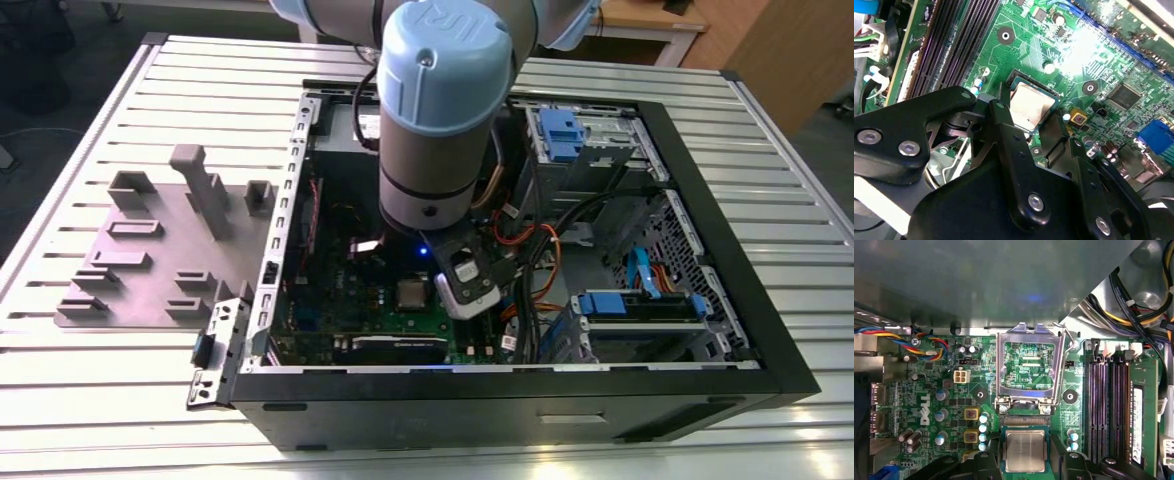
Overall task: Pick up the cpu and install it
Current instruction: 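Place the cpu into insertion slot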
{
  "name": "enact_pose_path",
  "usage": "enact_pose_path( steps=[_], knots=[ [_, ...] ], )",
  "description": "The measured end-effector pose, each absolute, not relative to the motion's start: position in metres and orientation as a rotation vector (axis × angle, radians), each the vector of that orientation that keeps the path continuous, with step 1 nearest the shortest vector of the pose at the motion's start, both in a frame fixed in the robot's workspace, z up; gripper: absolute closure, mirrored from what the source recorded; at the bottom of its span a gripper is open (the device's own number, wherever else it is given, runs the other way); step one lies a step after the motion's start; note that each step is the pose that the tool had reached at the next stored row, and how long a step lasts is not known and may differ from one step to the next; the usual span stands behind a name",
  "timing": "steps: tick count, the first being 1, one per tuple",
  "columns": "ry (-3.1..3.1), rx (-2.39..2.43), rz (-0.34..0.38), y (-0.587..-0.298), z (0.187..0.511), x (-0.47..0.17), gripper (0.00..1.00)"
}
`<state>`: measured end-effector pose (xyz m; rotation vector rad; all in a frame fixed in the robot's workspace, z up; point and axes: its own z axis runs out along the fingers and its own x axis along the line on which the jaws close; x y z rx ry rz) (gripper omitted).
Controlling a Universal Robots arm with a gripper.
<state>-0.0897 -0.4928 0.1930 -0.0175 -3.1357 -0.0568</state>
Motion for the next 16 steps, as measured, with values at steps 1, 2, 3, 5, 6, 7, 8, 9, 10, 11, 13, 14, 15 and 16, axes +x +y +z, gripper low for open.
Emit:
enact_pose_path(
  steps=[1,2,3,5,6,7,8,9,10,11,13,14,15,16],
  knots=[
    [-3.136,-0.017,-0.058,-0.4928,0.1926,-0.0897,0.53],
    [-3.136,-0.018,-0.059,-0.4928,0.1922,-0.0897,0.53],
    [-3.136,-0.018,-0.060,-0.4927,0.1918,-0.0897,0.53],
    [-3.136,-0.018,-0.063,-0.4926,0.1910,-0.0897,0.53],
    [-3.136,-0.017,-0.064,-0.4925,0.1905,-0.0897,0.53],
    [-3.136,-0.017,-0.065,-0.4924,0.1900,-0.0896,0.53],
    [-3.135,-0.017,-0.066,-0.4924,0.1897,-0.0897,0.53],
    [-3.135,-0.017,-0.066,-0.4924,0.1895,-0.0897,0.53],
    [-3.135,-0.017,-0.066,-0.4925,0.1894,-0.0897,0.53],
    [-3.135,-0.018,-0.067,-0.4924,0.1893,-0.0897,0.53],
    [-3.135,-0.017,-0.067,-0.4924,0.1891,-0.0897,0.53],
    [-3.135,-0.017,-0.067,-0.4924,0.1891,-0.0897,0.53],
    [-3.135,-0.018,-0.067,-0.4924,0.1890,-0.0897,0.53],
    [-3.135,-0.017,-0.067,-0.4924,0.1890,-0.0897,0.53]
  ],
)
